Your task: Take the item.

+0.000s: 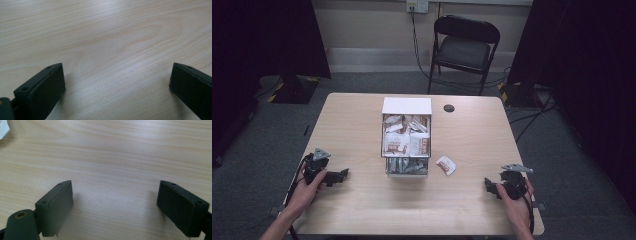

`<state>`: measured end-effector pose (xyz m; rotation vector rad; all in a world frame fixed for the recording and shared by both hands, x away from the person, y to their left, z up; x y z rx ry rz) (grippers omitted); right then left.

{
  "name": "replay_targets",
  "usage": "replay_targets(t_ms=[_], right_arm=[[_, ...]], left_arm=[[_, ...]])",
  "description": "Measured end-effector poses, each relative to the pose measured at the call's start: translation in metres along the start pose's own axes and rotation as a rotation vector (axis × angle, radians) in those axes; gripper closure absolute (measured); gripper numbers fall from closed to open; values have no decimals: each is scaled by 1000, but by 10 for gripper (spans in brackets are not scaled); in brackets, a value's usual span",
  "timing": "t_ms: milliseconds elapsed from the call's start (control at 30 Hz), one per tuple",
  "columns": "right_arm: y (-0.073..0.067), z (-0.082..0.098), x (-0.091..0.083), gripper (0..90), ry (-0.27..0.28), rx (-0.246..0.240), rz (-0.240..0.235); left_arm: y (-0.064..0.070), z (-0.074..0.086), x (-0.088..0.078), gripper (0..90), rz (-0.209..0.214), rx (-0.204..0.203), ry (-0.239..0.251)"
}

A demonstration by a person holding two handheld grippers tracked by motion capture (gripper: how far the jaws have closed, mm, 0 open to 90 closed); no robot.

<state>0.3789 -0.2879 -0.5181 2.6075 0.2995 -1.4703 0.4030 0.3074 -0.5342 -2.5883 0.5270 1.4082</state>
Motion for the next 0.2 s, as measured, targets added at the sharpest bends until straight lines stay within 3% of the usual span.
replay_targets(t_ms=[100,200], right_arm=[[1,2,3,92,45,17,11],[2,2,4,89,47,22,15]], left_arm=[[0,0,0,0,0,0,0],[0,0,0,0,0,0,0]])
Point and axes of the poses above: each handheld gripper's, and its own axes: x roughly forward along the jaws, z roughly out of its underside, y roughly to its right, the point moved 3 cm from there along x, roughly forward along the jaws, and after that the axes turned 11 degrees about -y, right-handed, at the moved point
